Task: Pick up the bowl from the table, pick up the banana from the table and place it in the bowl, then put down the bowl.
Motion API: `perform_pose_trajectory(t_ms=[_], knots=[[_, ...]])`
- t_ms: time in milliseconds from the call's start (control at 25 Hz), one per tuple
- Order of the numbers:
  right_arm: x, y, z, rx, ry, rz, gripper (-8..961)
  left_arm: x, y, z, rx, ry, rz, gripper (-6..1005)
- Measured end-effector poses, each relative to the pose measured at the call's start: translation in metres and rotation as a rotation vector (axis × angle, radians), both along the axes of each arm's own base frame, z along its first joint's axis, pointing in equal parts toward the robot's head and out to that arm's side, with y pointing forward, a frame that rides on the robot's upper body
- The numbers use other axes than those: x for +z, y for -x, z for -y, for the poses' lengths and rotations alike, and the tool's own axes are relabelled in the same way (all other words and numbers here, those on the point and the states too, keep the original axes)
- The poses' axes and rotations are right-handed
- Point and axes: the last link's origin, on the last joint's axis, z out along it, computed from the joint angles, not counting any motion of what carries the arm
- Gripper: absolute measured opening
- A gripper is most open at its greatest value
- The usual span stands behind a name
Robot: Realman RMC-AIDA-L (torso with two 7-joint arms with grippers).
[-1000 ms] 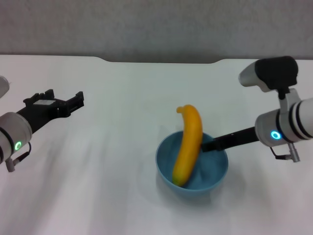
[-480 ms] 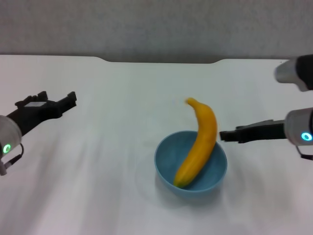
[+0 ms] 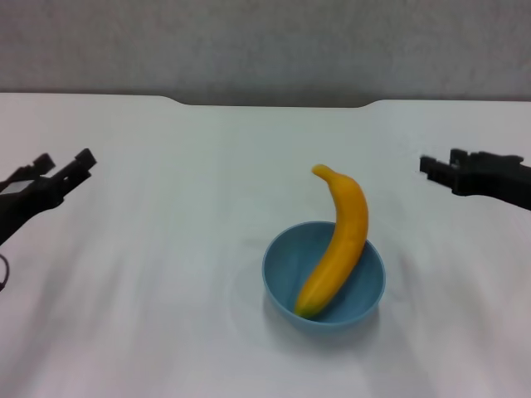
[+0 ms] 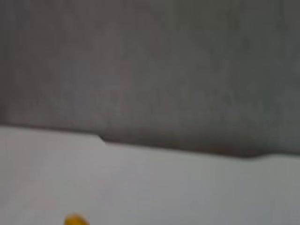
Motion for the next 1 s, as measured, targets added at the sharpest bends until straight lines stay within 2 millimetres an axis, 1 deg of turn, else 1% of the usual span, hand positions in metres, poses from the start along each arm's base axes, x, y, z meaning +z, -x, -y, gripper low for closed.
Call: perform_pose_trajectory(t_ms=[160, 280, 480, 600, 720, 880, 1000], knots=[[-0.004, -0.010, 0.007, 0.101, -0.053, -0.085, 555, -0.002, 0.009, 0.007, -0.018, -0.028, -0.042, 862], [-0.006, -0.024, 0.015, 0.163, -0.120, -0.144, 553, -0.006, 0.019, 0.010, 0.006, -0.044, -0.060, 861], [-0.004, -0.050, 0.030, 0.214, -0.272, -0.179, 550, -0.015, 0.025, 0.011, 0.005, -0.057, -0.101, 860], [-0.003, -0.063, 0.039, 0.211, -0.340, -0.183, 551, -0.017, 0.028, 0.013, 0.008, -0.065, -0.131, 860], [-0.007, -0.074, 0.045, 0.184, -0.354, -0.178, 551, -0.020, 0.033, 0.017, 0.018, -0.067, -0.168, 859], [-0.015, -0.084, 0.050, 0.148, -0.353, -0.150, 552, -0.031, 0.049, 0.027, 0.064, -0.054, -0.267, 859], [-0.022, -0.086, 0.050, 0.138, -0.344, -0.133, 553, -0.042, 0.054, 0.033, 0.068, -0.032, -0.338, 860]])
